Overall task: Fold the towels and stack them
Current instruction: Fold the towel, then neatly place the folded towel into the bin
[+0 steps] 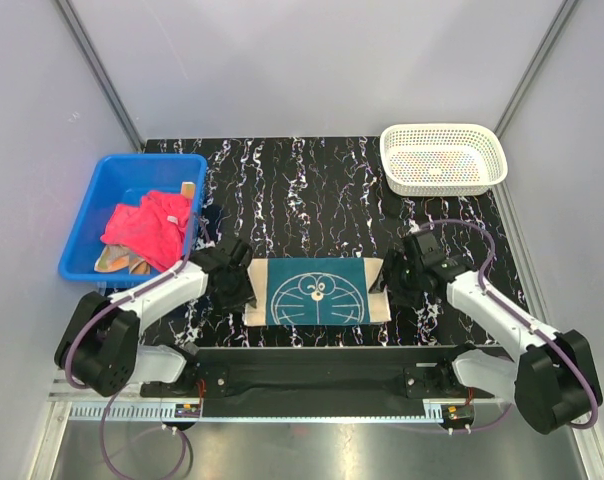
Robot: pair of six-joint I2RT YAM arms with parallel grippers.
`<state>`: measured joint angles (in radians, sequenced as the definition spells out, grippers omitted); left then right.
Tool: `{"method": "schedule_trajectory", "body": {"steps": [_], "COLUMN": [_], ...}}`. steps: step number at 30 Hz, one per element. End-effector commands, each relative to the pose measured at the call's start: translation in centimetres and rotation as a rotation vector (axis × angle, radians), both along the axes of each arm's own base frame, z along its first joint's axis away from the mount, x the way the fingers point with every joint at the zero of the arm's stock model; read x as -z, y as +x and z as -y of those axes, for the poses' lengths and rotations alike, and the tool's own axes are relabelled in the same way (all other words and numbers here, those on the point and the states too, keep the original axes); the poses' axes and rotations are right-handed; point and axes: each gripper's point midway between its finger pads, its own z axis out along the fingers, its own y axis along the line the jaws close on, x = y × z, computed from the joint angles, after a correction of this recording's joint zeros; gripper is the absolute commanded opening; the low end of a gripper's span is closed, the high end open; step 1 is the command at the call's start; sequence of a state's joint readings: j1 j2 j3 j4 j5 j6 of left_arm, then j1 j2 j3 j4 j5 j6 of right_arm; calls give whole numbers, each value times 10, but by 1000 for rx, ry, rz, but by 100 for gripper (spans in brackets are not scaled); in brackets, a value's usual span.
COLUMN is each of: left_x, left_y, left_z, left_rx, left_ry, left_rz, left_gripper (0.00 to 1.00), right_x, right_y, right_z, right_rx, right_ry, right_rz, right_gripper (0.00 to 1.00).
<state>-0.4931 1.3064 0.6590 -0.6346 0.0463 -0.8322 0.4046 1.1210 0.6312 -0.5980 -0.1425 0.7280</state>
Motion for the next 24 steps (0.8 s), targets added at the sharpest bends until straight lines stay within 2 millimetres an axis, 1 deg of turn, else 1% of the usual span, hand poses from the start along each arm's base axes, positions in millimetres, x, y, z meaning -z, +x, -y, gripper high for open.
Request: {"method": "schedule_trajectory", "body": {"steps": [1, 3, 4, 6, 7, 9, 10, 11, 12, 13, 14, 15, 17, 18, 19, 21, 22, 24], "left_x": [-23, -34, -50, -70, -96, -122, -149, -160, -173, -183, -201, -211, -227, -241, -250, -257, -266, -272], "left_y": [24, 30, 37, 47, 59, 67, 76, 79, 79, 81, 86, 86, 90, 91, 94, 95, 97, 97], "left_z": [-10, -11, -7, -2, 7, 15, 20, 22, 29, 31, 33, 39, 42, 45, 47, 49, 49, 49], "left_rx": [-36, -19, -14, 36, 60, 139, 184, 208, 242, 258, 285, 313, 349, 365, 382, 398, 401, 405], "left_ry": [66, 73, 61, 45, 11, -25, -45, -51, -89, -100, -113, -144, -166, -189, -199, -217, -225, -233], "left_rz": [99, 128, 160, 208, 272, 339, 421, 456, 483, 512, 562, 581, 621, 655, 689, 729, 774, 815], "left_gripper": [42, 43, 43, 44, 44, 45, 45, 46, 46, 48, 48, 48, 49, 49, 49, 50, 50, 52], "right_x": [-21, -14, -11, -2, 0, 7, 8, 8, 10, 11, 12, 16, 19, 22, 25, 32, 35, 44], "right_y": [27, 32, 36, 37, 42, 44, 45, 45, 41, 42, 42, 41, 39, 37, 37, 33, 31, 27], "right_z": [-1, 3, 4, 3, 5, 5, 2, -2, -11, -16, -17, -18, -20, -21, -21, -23, -24, -23], "right_rx": [-93, -92, -110, -125, -125, -131, -136, -149, -177, -189, -187, -188, -183, -184, -179, -193, -201, -213], "right_ry": [-24, -39, -38, -16, -12, -3, 9, 31, 80, 102, 111, 116, 132, 139, 139, 132, 123, 99], "right_rz": [125, 103, 112, 79, 88, 60, 54, 46, 18, 19, 12, 2, -1, -6, -12, -32, -41, -67], "right_gripper": [72, 73, 73, 73, 74, 73, 73, 72, 71, 70, 68, 67, 66, 66, 66, 65, 65, 64]}}
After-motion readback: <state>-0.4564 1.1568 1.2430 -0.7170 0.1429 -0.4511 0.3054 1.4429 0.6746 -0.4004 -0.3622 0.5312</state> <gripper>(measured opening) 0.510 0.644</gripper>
